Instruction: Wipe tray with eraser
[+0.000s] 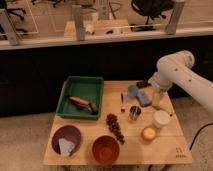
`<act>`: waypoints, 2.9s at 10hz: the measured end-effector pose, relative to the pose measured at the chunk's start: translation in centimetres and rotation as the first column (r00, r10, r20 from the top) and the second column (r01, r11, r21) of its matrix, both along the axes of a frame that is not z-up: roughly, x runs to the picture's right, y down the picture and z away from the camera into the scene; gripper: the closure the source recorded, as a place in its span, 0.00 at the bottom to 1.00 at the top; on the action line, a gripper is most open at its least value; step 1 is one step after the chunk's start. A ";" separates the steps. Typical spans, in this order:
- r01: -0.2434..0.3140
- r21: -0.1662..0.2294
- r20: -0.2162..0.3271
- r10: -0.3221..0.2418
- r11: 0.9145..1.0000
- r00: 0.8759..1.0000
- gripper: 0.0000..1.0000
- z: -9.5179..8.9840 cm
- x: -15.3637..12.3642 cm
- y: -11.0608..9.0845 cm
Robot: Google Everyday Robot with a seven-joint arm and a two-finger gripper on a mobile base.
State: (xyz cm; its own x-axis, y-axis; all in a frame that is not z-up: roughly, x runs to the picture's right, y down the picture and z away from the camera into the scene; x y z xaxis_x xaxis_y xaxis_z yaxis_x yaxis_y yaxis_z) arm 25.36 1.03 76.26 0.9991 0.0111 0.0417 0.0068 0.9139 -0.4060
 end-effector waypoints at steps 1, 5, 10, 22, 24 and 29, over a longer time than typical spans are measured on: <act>-0.002 0.024 0.002 0.002 1.000 1.000 0.20 1.7 -0.2 -2.0; 0.000 0.054 -0.052 0.003 0.999 0.999 0.20 7.8 -0.1 -6.4; 0.002 0.056 -0.054 0.001 0.998 0.999 0.20 8.0 0.1 -6.6; 0.111 0.204 -0.004 -0.113 0.973 0.994 0.20 20.9 7.2 -10.4; 0.118 0.194 -0.013 -0.118 0.974 0.993 0.20 22.3 7.5 -10.2; 0.120 0.192 -0.015 -0.120 0.974 0.993 0.20 22.5 7.6 -10.2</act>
State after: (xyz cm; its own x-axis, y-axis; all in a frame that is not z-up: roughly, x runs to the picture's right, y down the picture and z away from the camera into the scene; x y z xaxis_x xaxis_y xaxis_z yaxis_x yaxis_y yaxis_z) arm 32.97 -9.17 98.75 0.9928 -0.1167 0.0281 0.1200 0.9674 -0.2230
